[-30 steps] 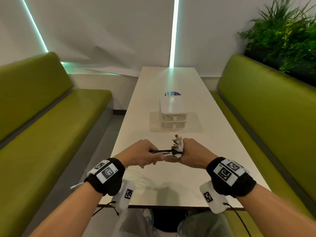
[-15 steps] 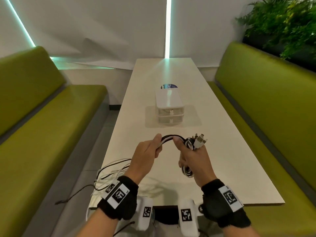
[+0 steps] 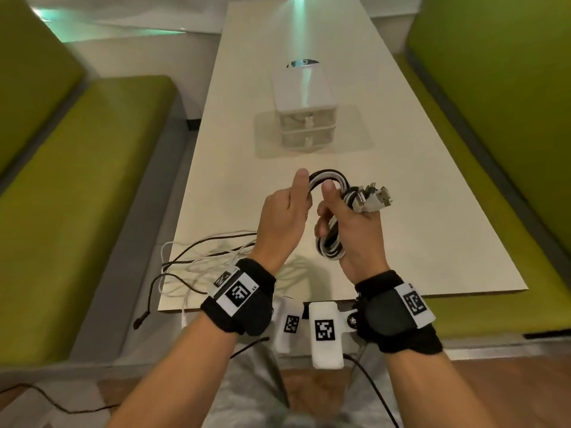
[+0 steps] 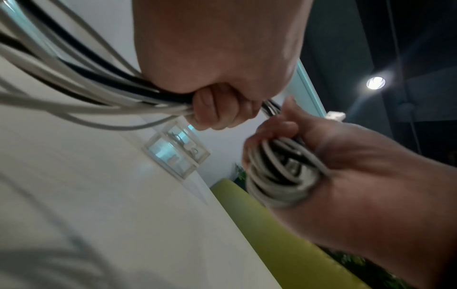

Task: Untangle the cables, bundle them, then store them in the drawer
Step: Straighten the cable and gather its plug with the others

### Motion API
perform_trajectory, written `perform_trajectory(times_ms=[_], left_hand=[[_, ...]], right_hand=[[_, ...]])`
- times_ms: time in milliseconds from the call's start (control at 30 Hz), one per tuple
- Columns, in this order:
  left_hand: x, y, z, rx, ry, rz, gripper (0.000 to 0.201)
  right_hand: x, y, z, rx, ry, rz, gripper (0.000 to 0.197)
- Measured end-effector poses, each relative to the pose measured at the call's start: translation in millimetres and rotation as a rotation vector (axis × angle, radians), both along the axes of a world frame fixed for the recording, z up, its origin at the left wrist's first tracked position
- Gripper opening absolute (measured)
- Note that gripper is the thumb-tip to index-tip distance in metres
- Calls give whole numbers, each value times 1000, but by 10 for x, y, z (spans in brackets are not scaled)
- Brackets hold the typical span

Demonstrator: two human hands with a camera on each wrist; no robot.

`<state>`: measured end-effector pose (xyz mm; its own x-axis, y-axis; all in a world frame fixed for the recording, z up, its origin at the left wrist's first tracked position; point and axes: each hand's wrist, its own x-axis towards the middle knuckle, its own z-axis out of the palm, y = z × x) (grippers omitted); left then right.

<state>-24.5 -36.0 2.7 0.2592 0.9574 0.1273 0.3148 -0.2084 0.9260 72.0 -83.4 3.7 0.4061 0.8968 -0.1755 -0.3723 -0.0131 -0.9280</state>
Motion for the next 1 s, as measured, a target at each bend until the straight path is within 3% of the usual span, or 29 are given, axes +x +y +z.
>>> perform_trajectory(times_ms=[200,500,700,900,1000], left_hand=[[123,-19,-179,23,74,-40,62],[157,264,-192,42,173,-156,61],[136,48,-136,28,76,-232,58],[-57,-9,-227,-215,-54,-183,63],[-166,-45,-286,-128,102,-160,67]], right_hand=[[-17,121,-78,14,-51,-102,40],[37,266,-88,-62,169,-61,35],[124,83,-81,-28,367,87,44],[-120,7,-194,-75,565,-53,50],[-202,-33,-248,-123,574,-102,43]])
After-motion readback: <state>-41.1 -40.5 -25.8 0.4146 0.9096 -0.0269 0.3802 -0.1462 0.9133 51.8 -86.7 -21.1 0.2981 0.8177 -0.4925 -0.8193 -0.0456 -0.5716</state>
